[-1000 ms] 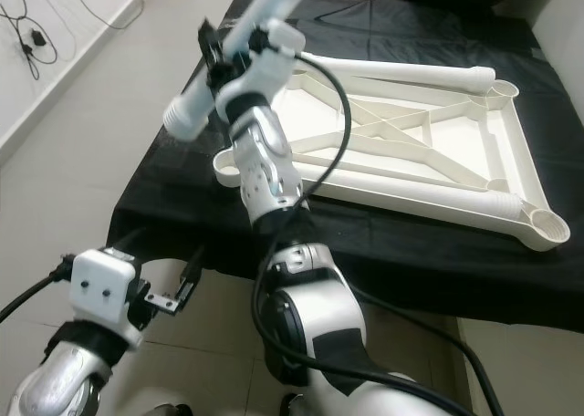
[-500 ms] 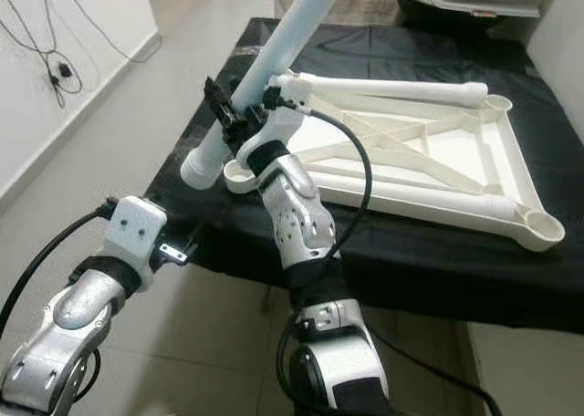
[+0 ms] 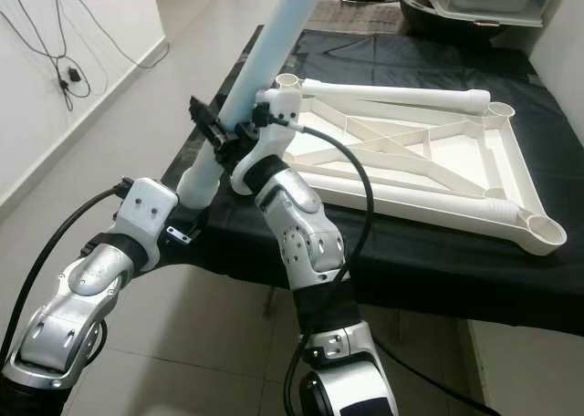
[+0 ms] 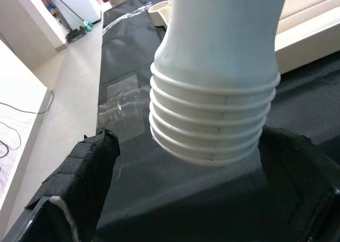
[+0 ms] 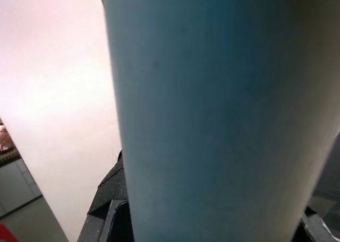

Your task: Building children table

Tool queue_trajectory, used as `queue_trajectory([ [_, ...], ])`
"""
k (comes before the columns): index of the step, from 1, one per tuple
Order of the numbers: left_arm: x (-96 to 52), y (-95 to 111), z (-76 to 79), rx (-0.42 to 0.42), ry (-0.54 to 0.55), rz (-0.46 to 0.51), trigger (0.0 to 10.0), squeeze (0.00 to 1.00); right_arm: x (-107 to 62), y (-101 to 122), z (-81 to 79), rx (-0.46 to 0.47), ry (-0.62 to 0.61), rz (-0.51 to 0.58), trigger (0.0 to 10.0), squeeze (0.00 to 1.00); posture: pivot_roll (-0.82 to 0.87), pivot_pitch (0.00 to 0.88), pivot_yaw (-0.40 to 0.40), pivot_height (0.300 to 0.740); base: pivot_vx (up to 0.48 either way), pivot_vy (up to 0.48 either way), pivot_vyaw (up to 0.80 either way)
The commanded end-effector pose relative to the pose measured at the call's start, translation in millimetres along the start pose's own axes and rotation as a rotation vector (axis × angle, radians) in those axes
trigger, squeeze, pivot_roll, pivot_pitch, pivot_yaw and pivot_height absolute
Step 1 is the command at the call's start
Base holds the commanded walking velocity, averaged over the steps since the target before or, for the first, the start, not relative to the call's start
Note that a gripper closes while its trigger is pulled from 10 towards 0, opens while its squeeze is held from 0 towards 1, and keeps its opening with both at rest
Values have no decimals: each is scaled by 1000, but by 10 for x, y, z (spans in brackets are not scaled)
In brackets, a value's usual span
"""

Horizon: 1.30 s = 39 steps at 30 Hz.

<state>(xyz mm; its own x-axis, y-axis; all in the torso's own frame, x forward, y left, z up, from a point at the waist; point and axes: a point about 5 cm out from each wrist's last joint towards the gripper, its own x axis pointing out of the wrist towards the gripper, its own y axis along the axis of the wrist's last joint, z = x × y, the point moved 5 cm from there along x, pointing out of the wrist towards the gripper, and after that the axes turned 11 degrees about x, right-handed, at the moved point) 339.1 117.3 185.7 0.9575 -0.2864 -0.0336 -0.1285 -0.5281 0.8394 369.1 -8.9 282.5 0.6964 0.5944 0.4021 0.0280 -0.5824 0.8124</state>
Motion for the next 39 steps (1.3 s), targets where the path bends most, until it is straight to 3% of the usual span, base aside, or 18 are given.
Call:
queue_trajectory([
  [1,18,23,-20,9,1,15,10000,0,-33,-152,-65,55,13,-28,10000,0,54,85,2,740,0,0,0],
  [23,193,24,78,-7,-29,29,10000,0,-170,-278,-208,72,33,-87,10000,0,42,99,6,740,0,0,0],
  [24,203,24,78,-10,-27,30,0,0,-174,-283,-211,72,33,-89,10000,0,42,99,6,740,0,0,0],
  [37,183,25,129,-14,-27,50,0,0,-195,-317,-177,42,16,-105,10000,0,38,101,8,740,0,0,0],
  [38,160,16,138,-28,-27,47,5137,0,-204,-316,-134,12,3,-105,10000,1000,38,101,8,740,0,0,0],
  [39,140,9,141,-37,-23,46,10000,0,-211,-316,-98,-10,-5,-105,10000,1000,38,101,8,740,0,0,0],
])
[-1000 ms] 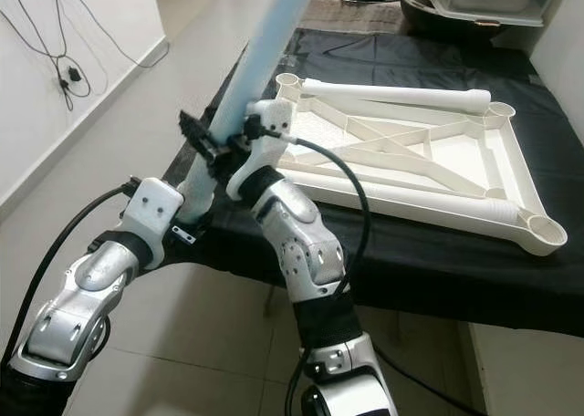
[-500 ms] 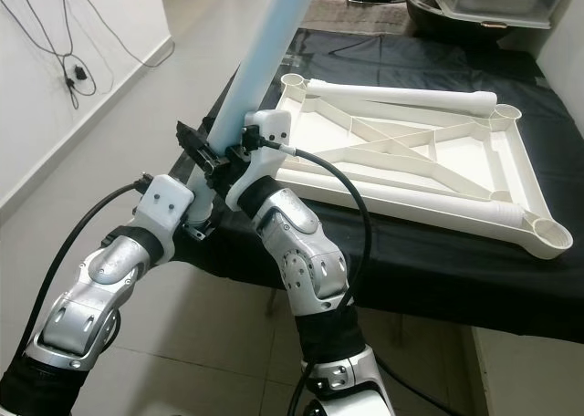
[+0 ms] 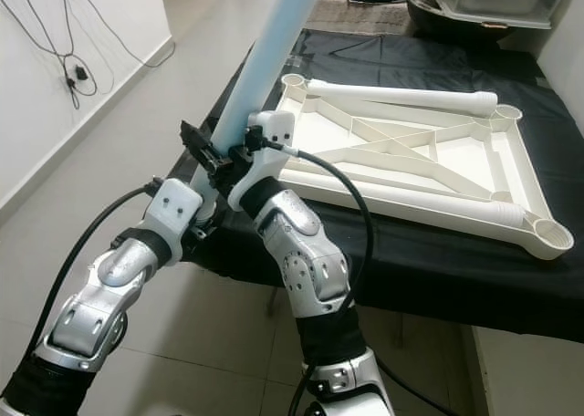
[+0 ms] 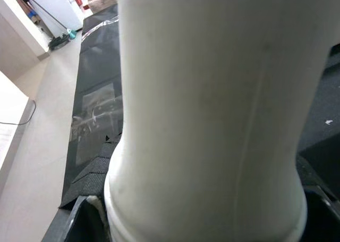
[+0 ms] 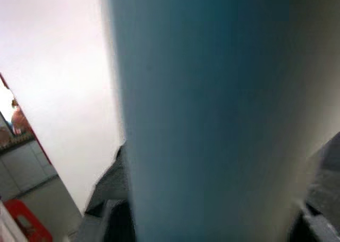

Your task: Building children table

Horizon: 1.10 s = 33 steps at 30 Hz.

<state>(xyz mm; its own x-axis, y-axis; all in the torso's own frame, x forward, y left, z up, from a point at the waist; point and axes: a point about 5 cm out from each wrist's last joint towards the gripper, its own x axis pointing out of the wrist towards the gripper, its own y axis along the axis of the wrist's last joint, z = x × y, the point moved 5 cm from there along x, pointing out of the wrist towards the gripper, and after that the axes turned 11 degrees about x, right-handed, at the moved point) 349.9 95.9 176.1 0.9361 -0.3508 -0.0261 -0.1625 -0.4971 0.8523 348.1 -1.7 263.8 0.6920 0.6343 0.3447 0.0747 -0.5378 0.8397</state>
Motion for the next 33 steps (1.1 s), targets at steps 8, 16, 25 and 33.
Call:
queue_trajectory([
  [8,-153,-20,2,-36,-8,19,10000,0,-19,-58,105,25,18,-38,10000,0,38,99,5,740,0,0,0],
  [16,-270,-117,62,-42,-86,3,10000,0,3,55,90,24,115,-49,10000,0,46,98,3,740,0,0,0],
  [25,-455,-173,210,-122,-181,-7,10000,0,-69,24,-26,28,325,-167,10000,0,45,90,12,740,0,0,0],
  [33,-613,-130,391,-195,-291,17,10000,0,-141,-46,-72,61,427,-251,10000,0,48,88,15,740,0,0,0],
])
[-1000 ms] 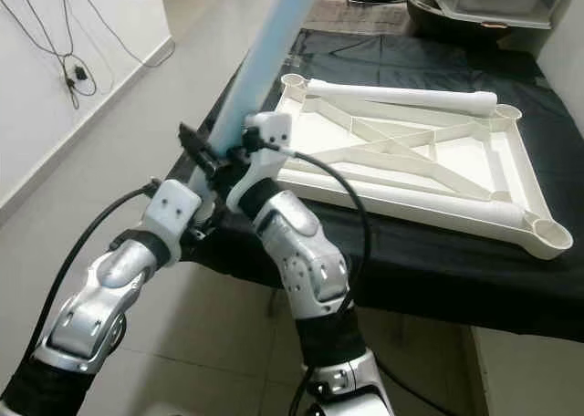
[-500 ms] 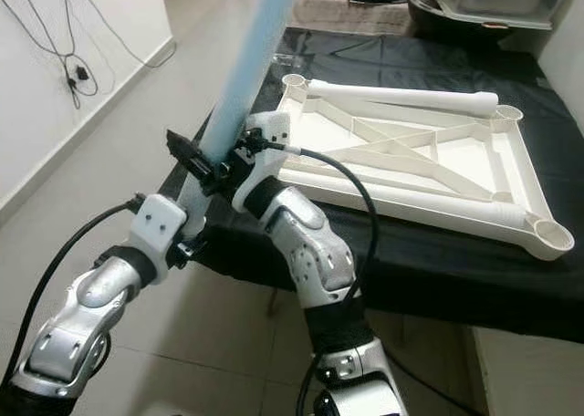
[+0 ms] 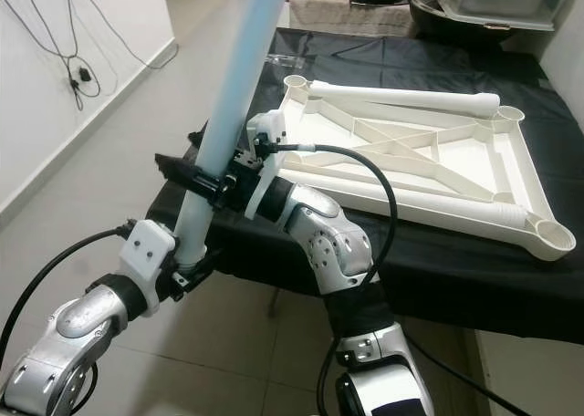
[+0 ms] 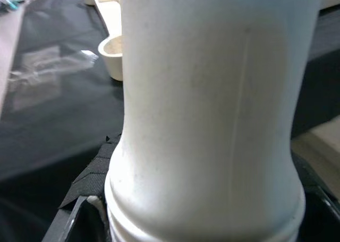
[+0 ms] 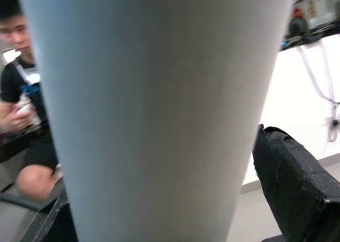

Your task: Building children table

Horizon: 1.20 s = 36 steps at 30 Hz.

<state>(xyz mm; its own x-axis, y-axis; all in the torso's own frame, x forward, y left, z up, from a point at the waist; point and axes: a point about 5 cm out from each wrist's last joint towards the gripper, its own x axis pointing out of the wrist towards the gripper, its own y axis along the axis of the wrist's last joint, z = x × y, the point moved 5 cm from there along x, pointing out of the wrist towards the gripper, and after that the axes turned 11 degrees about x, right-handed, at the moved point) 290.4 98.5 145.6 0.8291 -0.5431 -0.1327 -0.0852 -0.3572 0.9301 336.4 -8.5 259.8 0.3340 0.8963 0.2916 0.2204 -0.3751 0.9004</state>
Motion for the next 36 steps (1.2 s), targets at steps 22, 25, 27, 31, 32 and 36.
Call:
queue_trajectory([
  [22,-159,-9,264,-88,-105,8,10000,0,-30,-123,-264,76,231,-126,10000,0,46,93,8,740,0,0,0],
  [25,-160,-14,270,-90,-102,6,10000,0,-31,-117,-276,78,236,-124,10000,0,46,93,8,740,0,0,0],
  [27,-158,-15,276,-92,-102,6,10000,0,-26,-113,-282,77,238,-122,10000,0,46,93,8,740,0,0,0],
  [31,-144,-2,308,-99,-104,9,10000,0,-5,-80,-289,79,238,-107,10000,0,43,101,7,740,0,0,0],
  [32,-144,-2,308,-99,-104,9,10000,0,-5,-80,-289,79,238,-107,10000,0,43,101,7,740,0,0,0],
  [36,-125,14,336,-105,-107,14,10000,0,10,-64,-294,81,240,-101,10000,0,43,101,7,740,0,0,0],
])
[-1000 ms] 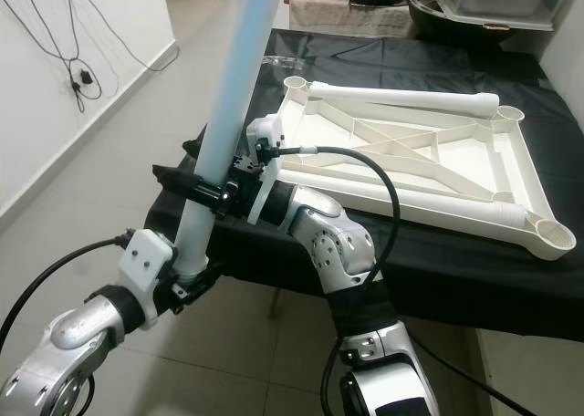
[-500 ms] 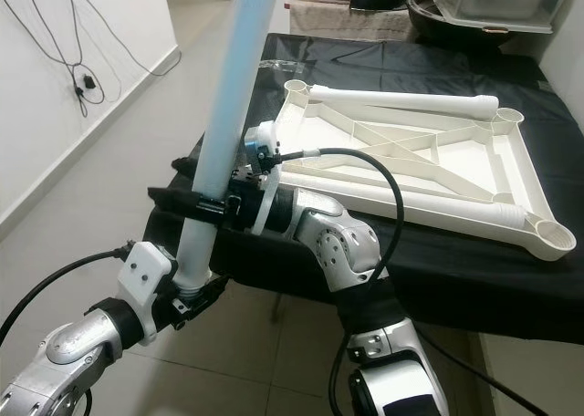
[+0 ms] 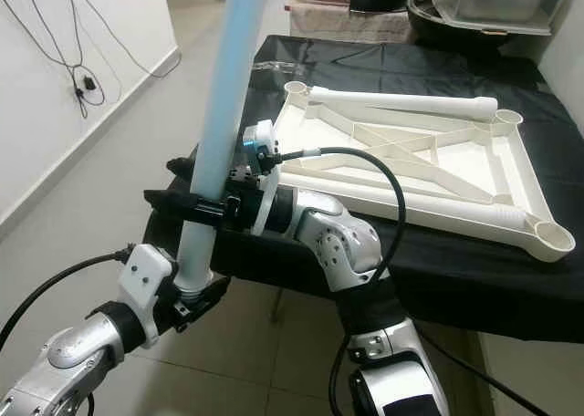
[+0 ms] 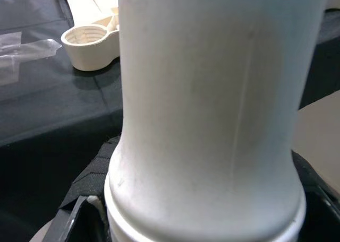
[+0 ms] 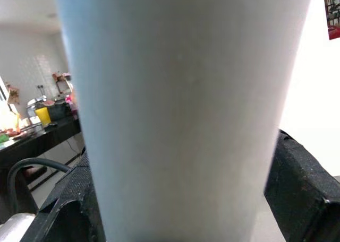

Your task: Building children table

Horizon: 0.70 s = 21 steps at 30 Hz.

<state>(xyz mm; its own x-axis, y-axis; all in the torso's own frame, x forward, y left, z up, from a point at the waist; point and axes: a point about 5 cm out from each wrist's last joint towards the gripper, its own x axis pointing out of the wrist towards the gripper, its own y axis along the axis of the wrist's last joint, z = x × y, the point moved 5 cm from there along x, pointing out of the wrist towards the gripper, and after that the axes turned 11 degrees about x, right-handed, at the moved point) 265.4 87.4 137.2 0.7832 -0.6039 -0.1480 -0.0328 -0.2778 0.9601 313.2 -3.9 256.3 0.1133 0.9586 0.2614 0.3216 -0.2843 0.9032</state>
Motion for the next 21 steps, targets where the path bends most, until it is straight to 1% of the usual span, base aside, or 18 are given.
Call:
queue_trajectory([
  [1,17,23,85,-6,-30,5,10000,0,68,37,-72,-4,35,6,10000,0,43,101,7,740,0,0,0],
  [5,23,26,90,-7,-30,6,10000,0,74,33,-82,-2,40,4,10000,0,43,101,7,740,0,0,0],
  [6,25,26,88,-7,-28,6,10000,0,76,30,-87,0,43,4,4863,0,43,101,7,740,0,0,0],
  [9,26,27,87,-6,-27,6,10000,0,77,29,-90,2,44,4,4863,0,43,101,7,740,0,0,0],
  [10,26,29,88,-6,-27,7,10000,0,79,28,-93,4,45,5,0,0,43,101,7,740,0,0,0],
  [21,25,-3,71,-8,-8,-12,10000,0,71,11,-114,12,47,3,0,0,19,116,0,740,0,0,0],
])
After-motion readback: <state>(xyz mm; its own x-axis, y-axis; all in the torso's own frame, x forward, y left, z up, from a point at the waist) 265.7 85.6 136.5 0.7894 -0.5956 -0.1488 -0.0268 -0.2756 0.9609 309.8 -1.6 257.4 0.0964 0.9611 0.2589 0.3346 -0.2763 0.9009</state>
